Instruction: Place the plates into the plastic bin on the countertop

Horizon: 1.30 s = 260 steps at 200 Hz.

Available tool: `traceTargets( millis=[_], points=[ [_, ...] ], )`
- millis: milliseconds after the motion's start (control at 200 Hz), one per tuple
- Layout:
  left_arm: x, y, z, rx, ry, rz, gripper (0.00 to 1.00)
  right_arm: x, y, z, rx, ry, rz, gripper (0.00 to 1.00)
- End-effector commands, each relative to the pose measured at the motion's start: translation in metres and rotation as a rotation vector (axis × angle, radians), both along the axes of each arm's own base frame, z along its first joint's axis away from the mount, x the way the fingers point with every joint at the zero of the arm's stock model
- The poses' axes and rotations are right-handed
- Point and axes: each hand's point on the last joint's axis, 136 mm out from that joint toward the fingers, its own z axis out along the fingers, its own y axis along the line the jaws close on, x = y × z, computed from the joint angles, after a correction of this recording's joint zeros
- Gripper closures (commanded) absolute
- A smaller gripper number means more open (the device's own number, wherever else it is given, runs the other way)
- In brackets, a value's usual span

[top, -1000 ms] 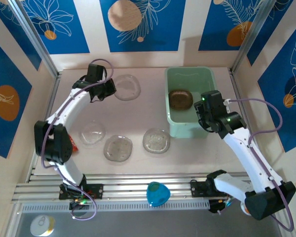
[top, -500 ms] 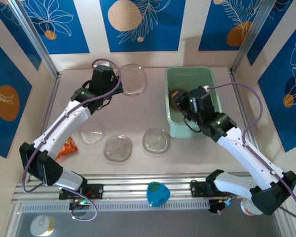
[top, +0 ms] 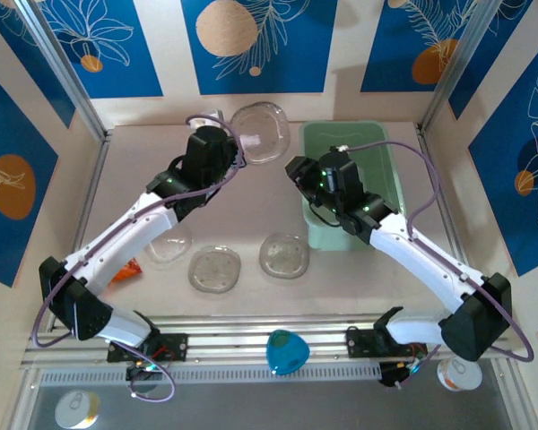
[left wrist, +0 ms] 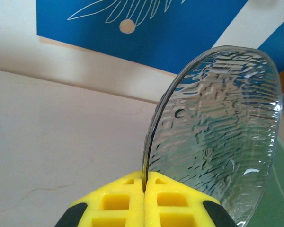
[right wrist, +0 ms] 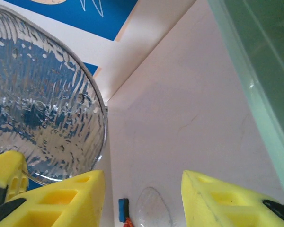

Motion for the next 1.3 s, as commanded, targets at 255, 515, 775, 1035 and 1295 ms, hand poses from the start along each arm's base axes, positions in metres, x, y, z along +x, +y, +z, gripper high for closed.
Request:
traceTargets(
  millis=[255,515,775,1035,1295],
  points=[
    [-0.012,-0.027,0.041,-0.079,-0.182,-0.043,1.00,0.011,0.008,0.024,0.150,-0.014,-0.018,0.53],
    [-0.020,-0.042,0.042,-0.095,-0.201,-0.073,1.00,0.018,-0.002,0.021,0.199,-0.013,-0.065,0.57],
    [-0.026,-0.054,0.036,-0.089,-0.191,-0.092,1.00,0.024,-0.010,0.015,0.231,0.015,-0.107,0.65],
    [-0.028,-0.060,0.022,-0.079,-0.136,-0.109,1.00,0.022,-0.023,0.014,0.216,0.008,-0.162,0.84],
    [-0.026,-0.061,0.007,-0.044,-0.074,-0.093,0.85,0.021,-0.027,0.014,0.194,-0.003,-0.173,0.99]
  ],
)
